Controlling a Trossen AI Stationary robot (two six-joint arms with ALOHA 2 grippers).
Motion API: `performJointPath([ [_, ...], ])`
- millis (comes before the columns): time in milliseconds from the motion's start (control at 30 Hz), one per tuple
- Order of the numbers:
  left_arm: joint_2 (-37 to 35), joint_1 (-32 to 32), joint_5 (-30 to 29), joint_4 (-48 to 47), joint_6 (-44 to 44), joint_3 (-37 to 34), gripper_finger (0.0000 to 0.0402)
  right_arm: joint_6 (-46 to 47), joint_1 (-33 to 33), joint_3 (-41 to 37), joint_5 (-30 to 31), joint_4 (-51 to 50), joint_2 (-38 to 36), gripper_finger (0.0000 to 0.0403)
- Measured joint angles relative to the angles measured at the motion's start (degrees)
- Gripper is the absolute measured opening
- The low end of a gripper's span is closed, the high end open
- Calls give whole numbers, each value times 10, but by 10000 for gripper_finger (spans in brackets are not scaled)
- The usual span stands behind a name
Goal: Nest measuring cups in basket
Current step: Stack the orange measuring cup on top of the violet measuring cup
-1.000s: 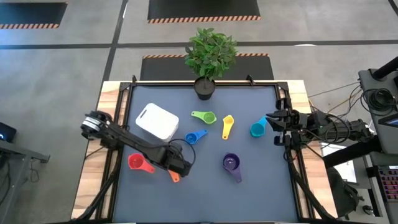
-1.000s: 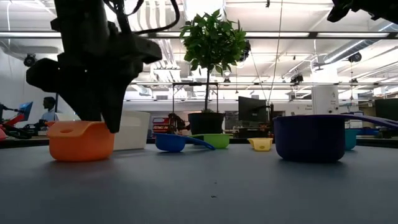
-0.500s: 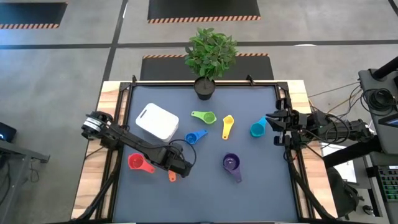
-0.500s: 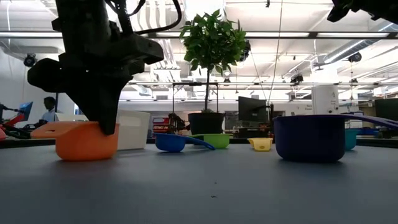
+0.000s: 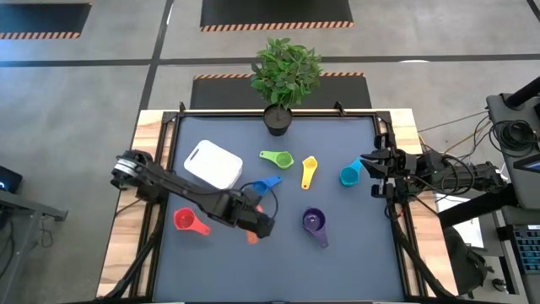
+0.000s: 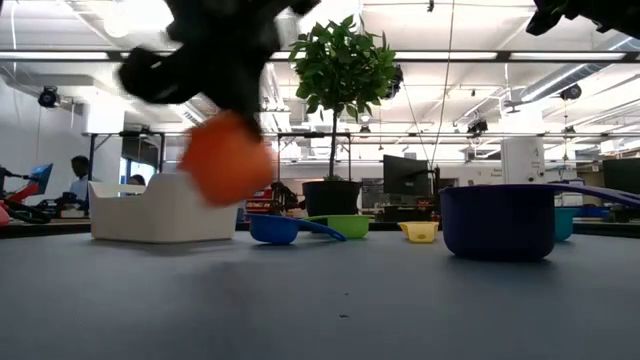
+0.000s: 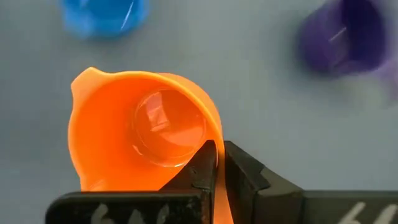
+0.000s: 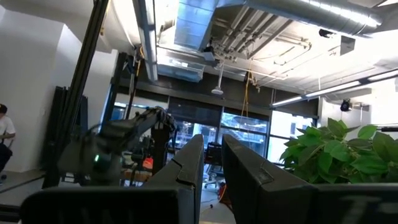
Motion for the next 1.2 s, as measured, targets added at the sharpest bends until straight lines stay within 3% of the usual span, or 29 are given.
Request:
performJointPath([
  [267, 3, 6, -79, 60, 72, 57, 4, 0, 0, 0, 0, 0, 0, 47],
  [600, 8, 10, -83, 226, 161, 40, 4, 0, 0, 0, 0, 4, -2, 47],
  [867, 70, 13, -61, 220, 180, 86, 3, 0, 0, 0, 1, 5, -9, 47],
  [1000, 110, 17, -48, 202, 220, 144, 3, -5, 0, 0, 1, 4, -9, 47],
  [1200, 172, 19, -48, 100, 263, 256, 3, -4, 0, 0, 1, 3, -9, 47],
])
